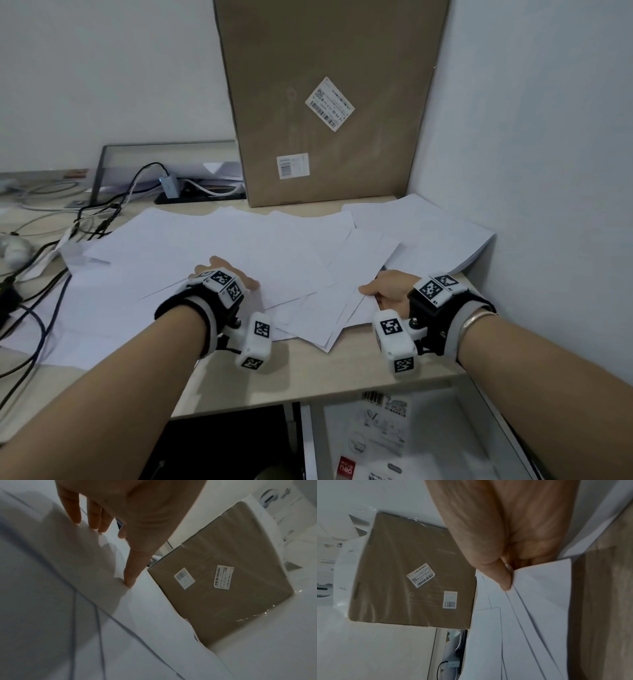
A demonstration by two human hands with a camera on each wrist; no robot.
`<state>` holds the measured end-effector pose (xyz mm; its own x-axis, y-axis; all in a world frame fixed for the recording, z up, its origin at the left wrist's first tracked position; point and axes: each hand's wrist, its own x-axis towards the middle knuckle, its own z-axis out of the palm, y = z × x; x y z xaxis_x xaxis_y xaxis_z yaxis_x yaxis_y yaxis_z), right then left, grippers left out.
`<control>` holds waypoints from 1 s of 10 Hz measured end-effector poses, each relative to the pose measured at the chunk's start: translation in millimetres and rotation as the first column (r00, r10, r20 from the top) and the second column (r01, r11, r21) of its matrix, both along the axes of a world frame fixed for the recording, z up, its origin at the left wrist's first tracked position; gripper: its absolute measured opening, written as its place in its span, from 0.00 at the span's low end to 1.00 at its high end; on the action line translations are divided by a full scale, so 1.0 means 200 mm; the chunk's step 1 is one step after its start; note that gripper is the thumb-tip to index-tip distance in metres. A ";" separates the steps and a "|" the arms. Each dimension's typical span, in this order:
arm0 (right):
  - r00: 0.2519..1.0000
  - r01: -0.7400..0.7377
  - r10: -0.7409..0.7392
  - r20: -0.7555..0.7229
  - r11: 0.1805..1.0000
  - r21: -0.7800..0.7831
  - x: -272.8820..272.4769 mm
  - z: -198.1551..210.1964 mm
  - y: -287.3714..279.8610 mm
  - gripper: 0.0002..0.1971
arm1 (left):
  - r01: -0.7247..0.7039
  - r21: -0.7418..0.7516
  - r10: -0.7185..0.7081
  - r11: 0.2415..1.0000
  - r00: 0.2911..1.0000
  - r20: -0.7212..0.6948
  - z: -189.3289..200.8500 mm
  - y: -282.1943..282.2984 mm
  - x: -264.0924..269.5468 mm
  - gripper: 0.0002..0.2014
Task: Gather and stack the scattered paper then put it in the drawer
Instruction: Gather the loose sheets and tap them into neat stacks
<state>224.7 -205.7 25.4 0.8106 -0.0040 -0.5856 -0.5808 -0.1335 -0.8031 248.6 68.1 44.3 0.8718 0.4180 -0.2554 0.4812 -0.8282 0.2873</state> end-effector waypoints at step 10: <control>0.994 -0.105 0.106 -0.011 0.994 0.043 -0.03 0.11 0.02 0.11 | 0.402 -0.180 -0.399 0.898 0.915 0.051 -0.06 -0.09 0.19 0.38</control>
<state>219.6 -202.6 47.2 0.7976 0.1063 -0.5938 -0.5756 -0.1605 -0.8018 286.9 50.9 31.6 0.9594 -0.0200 -0.2814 0.1153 -0.8826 0.4557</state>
